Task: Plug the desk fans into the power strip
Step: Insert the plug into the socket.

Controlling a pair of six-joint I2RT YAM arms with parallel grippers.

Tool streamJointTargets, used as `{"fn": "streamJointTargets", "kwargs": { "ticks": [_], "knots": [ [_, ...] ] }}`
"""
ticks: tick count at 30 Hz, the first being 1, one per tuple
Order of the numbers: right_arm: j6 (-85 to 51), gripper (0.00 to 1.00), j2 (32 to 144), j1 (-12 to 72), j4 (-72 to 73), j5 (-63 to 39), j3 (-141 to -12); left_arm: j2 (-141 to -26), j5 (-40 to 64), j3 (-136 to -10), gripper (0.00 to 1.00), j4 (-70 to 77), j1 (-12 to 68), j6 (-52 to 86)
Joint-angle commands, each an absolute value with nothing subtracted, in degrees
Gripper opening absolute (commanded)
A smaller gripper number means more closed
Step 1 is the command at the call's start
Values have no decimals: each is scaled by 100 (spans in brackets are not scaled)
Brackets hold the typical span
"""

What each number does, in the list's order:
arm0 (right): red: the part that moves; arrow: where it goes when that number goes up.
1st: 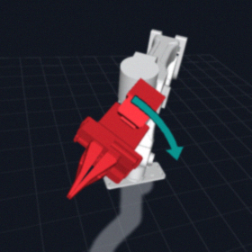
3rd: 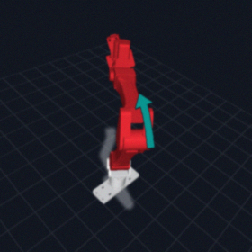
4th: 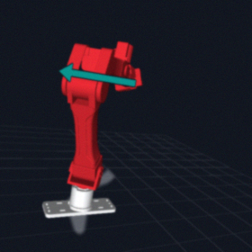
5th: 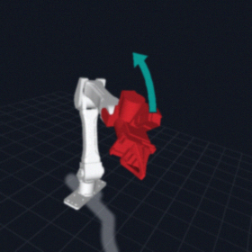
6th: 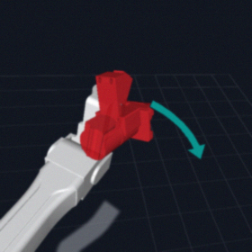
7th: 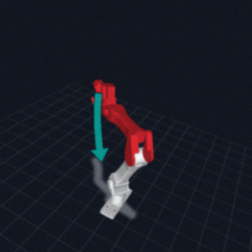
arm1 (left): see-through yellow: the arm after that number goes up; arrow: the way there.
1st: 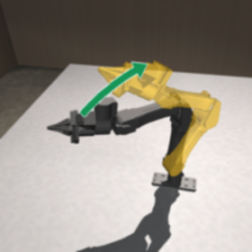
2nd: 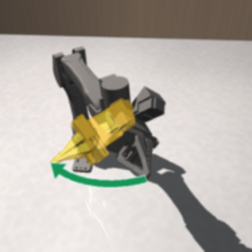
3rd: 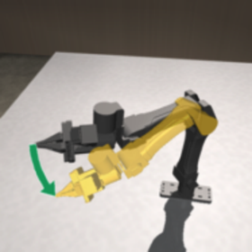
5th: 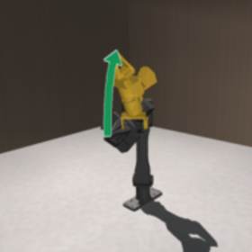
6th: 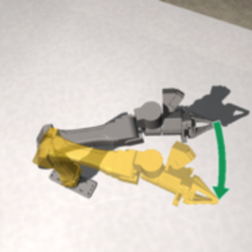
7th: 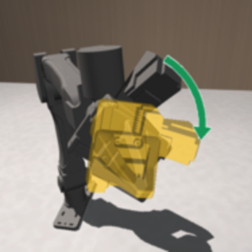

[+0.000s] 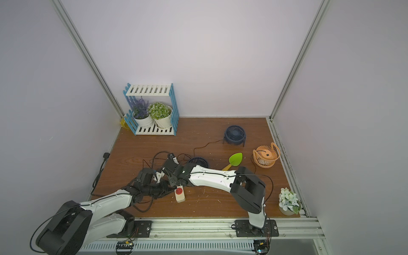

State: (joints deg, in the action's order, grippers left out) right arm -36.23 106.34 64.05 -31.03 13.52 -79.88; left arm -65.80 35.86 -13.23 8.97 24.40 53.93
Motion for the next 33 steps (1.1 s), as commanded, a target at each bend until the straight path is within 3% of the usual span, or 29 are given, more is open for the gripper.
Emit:
{"fn": "streamJointTargets", "kwargs": {
  "ticks": [1,33],
  "knots": [
    [-3543,0,10731,6415,-3121,1586,-8153,-6670,3480,-1244,33,773,2391,5305],
    [-3633,0,11108,6361,-3742,1376,-8272,-6391,3574,-1214,32,840,2391,5254]
  ]
}}
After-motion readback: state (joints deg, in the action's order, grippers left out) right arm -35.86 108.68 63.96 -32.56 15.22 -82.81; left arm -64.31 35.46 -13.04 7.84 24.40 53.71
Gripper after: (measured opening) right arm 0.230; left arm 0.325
